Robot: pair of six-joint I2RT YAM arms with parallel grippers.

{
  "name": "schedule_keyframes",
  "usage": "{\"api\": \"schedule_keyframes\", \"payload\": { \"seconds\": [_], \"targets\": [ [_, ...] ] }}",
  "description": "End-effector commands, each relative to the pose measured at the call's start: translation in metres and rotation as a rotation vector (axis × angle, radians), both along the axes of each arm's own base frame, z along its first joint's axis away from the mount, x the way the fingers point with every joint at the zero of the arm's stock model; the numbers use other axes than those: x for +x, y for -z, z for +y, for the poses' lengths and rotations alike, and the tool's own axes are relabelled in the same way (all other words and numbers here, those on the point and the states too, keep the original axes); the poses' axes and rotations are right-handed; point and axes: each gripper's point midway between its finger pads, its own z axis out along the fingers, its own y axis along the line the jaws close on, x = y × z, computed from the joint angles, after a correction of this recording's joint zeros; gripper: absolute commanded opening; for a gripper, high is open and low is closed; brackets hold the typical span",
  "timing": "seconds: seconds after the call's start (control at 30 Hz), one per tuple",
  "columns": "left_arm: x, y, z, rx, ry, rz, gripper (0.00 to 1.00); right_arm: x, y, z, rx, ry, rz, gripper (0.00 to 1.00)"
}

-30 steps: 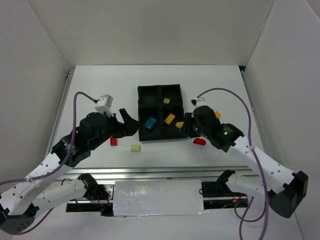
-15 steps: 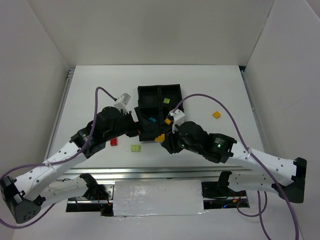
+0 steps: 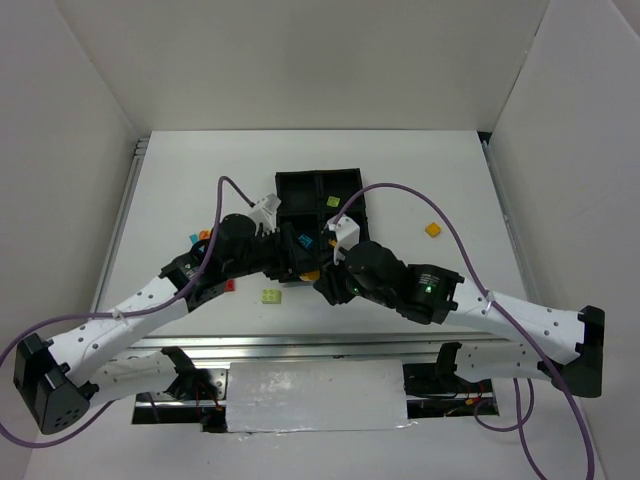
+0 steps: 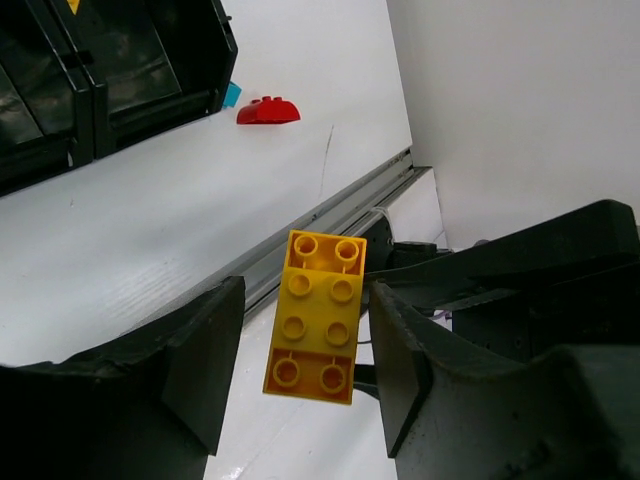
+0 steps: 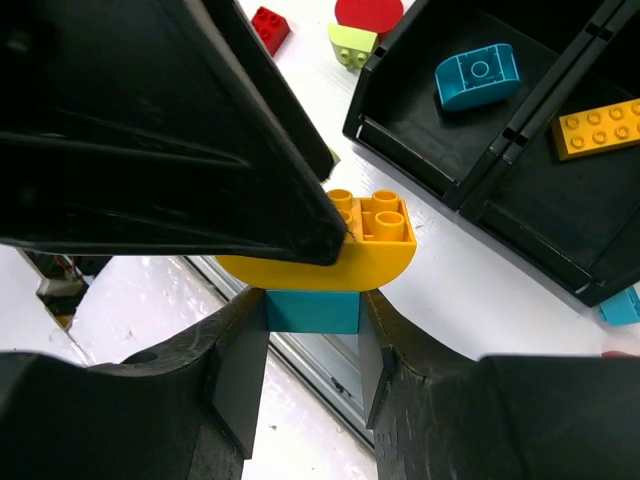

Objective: Sort the legos into containers by color

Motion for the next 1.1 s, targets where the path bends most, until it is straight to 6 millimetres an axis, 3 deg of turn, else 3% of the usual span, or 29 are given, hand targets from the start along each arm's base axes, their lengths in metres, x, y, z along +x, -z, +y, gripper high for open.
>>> {"api": "schedule_keyframes", "payload": {
  "seconds": [0.0,0.13,0.3,0.4,0.6,0.77,1.07],
  "targets": [
    [-0.002,-0.008,-0.013,-0.051,0.052,-0.017,0.64,0.003,-0.037,0.011,0.098,-0.022,-0.067,0.13],
    [-0.003,-0.010,-0.018,-0.058,0.071,-0.021,0.33,0.005,-0.034,0.012,0.086,-0.016,-0.073,0.13],
    [-0.001,-0.011,-0.019,-0.044,0.082,-0.034,0.06,0.005,-0.035,0.012,0.089,-0.027,-0.086,0.12],
    [-0.002,-0.015,-0.021,-0.053,0.100,-0.049,0.00,0.006,-0.034,0.010,0.087,-0.019,-0.093,0.12],
    [0.003,-0.019,-0.017,-0.039,0.078,-0.085,0.00,0.000,-0.028,0.008,0.065,-0.072,-0.101,0.10],
    [0.011,-0.038,-0.009,-0.015,0.044,-0.154,0.00,-0.010,-0.006,0.003,0.009,-0.144,-0.094,0.01],
    [0.019,-0.050,-0.010,-0.036,0.048,-0.203,0.00,-0.001,0.004,-0.009,0.006,-0.079,-0.105,0.01]
  ]
}}
